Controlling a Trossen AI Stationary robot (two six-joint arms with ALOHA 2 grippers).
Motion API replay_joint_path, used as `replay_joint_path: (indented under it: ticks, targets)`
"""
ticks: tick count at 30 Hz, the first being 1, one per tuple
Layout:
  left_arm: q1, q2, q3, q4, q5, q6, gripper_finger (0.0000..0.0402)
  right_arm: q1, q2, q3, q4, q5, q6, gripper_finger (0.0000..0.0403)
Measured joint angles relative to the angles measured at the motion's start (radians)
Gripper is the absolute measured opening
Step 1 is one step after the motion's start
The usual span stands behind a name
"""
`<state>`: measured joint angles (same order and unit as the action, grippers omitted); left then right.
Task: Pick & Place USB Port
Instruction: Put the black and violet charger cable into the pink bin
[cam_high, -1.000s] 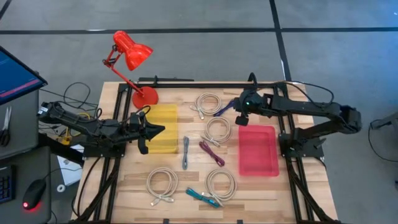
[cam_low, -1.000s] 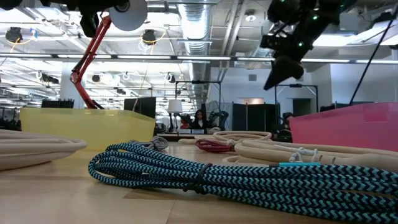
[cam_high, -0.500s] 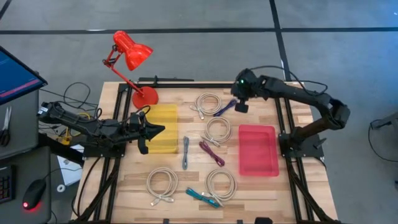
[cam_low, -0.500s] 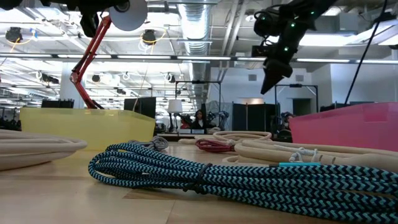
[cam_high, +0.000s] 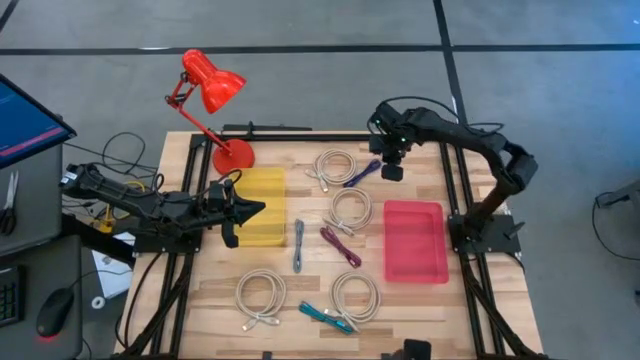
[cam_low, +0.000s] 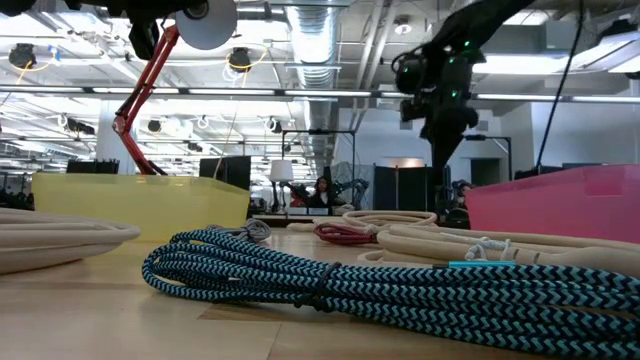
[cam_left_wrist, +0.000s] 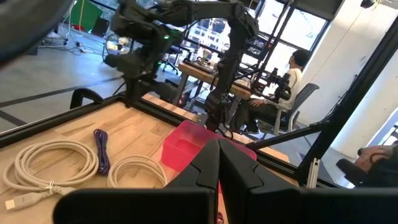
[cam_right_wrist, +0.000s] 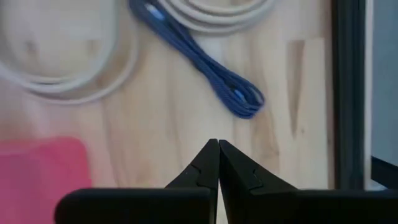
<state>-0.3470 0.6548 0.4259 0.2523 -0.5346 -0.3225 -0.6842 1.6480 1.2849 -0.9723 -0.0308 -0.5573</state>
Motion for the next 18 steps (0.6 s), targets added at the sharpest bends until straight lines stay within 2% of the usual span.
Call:
replay_joint_path:
  ticks: [9, 18]
  targets:
    - [0.0, 0.0, 0.0, 0.001, 0.0, 0.0, 0.0005, 0.031, 0.102, 0.027, 0.065, 0.038, 0.008, 0.0012]
    - [0.0, 0.0, 0.0, 0.0, 0.0, 0.0, 0.0005, 0.057, 0.179, 0.05, 0.074, 0.061, 0.033, 0.0125]
